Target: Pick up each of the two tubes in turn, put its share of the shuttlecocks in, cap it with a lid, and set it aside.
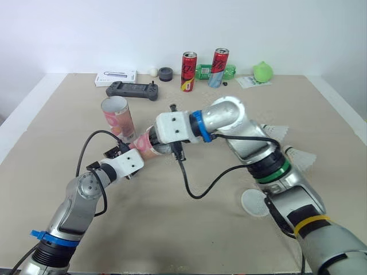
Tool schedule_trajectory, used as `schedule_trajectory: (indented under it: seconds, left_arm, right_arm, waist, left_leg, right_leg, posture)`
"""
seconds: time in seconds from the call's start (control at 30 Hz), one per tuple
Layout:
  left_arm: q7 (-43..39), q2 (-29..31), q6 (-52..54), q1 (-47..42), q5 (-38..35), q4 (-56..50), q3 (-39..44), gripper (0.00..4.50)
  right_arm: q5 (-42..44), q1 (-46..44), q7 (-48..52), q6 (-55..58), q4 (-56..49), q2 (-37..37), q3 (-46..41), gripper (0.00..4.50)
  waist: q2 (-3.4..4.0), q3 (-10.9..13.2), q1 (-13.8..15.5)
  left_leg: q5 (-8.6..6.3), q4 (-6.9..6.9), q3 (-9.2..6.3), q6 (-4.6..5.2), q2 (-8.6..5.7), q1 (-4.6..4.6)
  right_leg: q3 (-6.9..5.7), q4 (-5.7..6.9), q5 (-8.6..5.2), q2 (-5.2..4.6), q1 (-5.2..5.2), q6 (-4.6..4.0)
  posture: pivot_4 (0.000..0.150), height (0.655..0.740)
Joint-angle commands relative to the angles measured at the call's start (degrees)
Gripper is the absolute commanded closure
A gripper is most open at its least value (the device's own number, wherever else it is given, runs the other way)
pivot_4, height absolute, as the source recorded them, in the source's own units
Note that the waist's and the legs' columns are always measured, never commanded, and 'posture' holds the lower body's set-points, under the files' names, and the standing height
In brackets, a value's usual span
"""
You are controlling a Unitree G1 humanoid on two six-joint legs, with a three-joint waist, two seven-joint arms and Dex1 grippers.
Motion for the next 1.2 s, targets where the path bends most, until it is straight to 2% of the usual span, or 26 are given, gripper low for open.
schedule_trajectory:
  seconds: [0.03,0.2,0.3,0.43,0.53,0.6,0.8,0.97,1.2]
  left_arm:
    - [-2.5,-0.6,-0.8,-0.1,-2.4,0.0,-2.6,0.94]
    - [-3.9,-2.5,-0.3,-1.3,-7.2,-1.4,-1.2,0.94]
    - [-5.3,-4.1,0.5,-2.1,-11.7,-2.4,0.0,0.94]
    - [-6.3,-8.5,1.3,-3.3,-19.9,-2.0,1.9,0.94]
    - [-8.6,-13.3,3.4,-3.3,-28.9,-0.1,2.7,0.94]
    - [-10.3,-14.6,3.5,-2.5,-31.6,1.7,1.8,0.94]
    - [-10.8,-13.9,2.8,-0.6,-30.4,6.8,-2.3,0.94]
    - [-9.7,-11.1,-1.0,-0.7,-26.1,10.5,-4.9,0.94]
    - [-8.6,-10.8,-2.9,-0.7,-26.7,11.5,-4.9,0.94]
  right_arm:
    - [5.5,0.5,1.6,4.5,-7.0,-3.2,-5.7,4.46]
    - [15.4,4.5,0.5,14.9,-12.7,-7.9,-14.9,4.46]
    - [22.3,9.0,1.1,23.5,-16.1,-12.9,-20.5,3.64]
    - [28.6,15.9,2.4,31.3,-19.6,-21.2,-25.3,1.65]
    - [26.7,23.9,3.2,30.9,-19.0,-29.0,-26.6,0.17]
    - [24.3,28.6,3.3,28.2,-18.7,-32.8,-25.8,0.07]
    - [18.0,38.8,2.7,23.0,-17.0,-39.6,-22.9,0.07]
    - [15.0,42.4,2.3,20.1,-14.3,-40.3,-20.0,0.07]
    - [10.6,41.5,1.8,15.9,-8.3,-38.0,-15.4,0.07]
  waist:
    - [0.00,0.0,0.0]
    - [-0.03,0.0,-0.1]
    - [-0.09,0.1,0.0]
    - [-0.13,0.1,-0.1]
    - [-0.16,0.1,-0.1]
    - [-0.16,0.1,-0.2]
    - [-0.10,0.2,-1.4]
    - [-0.13,0.2,-1.4]
    - [-0.13,0.2,-1.5]
  left_leg:
    - [0.00,0.00,0.00,0.00,0.00,0.00]
    - [0.00,0.00,0.00,0.00,0.00,-0.02]
    - [0.00,-0.01,-0.03,0.01,0.01,-0.05]
    - [-0.02,0.04,-0.06,0.03,-0.02,-0.28]
    - [-0.03,0.06,-0.07,0.06,-0.03,-0.31]
    - [-0.04,0.08,-0.06,0.07,-0.03,-0.30]
    - [-0.02,0.09,-0.01,0.07,0.01,-0.09]
    - [-0.02,0.16,0.13,0.06,-0.01,0.02]
    - [0.00,0.25,0.15,0.02,-0.01,0.12]
  right_leg:
    - [0.00,0.00,0.00,0.00,0.00,0.00]
    - [0.01,-0.01,-0.01,0.00,-0.01,-0.01]
    - [-0.01,0.00,-0.02,0.01,-0.03,-0.03]
    - [-0.05,-0.04,0.03,-0.03,-0.17,-0.09]
    - [-0.07,-0.04,0.10,-0.01,-0.19,-0.21]
    - [-0.05,-0.05,-0.05,0.00,-0.19,0.05]
    - [0.09,-0.02,0.01,0.11,-0.11,0.09]
    - [0.25,-0.03,0.01,0.08,-0.03,0.06]
    - [0.31,-0.03,0.04,0.10,0.02,-0.06]
  posture:
    - [0.150,0.7400]
    - [0.150,0.7400]
    - [0.150,0.7400]
    - [0.150,0.7400]
    - [0.150,0.7400]
    - [0.150,0.7400]
    - [0.150,0.7400]
    - [0.150,0.7400]
    - [0.150,0.7400]
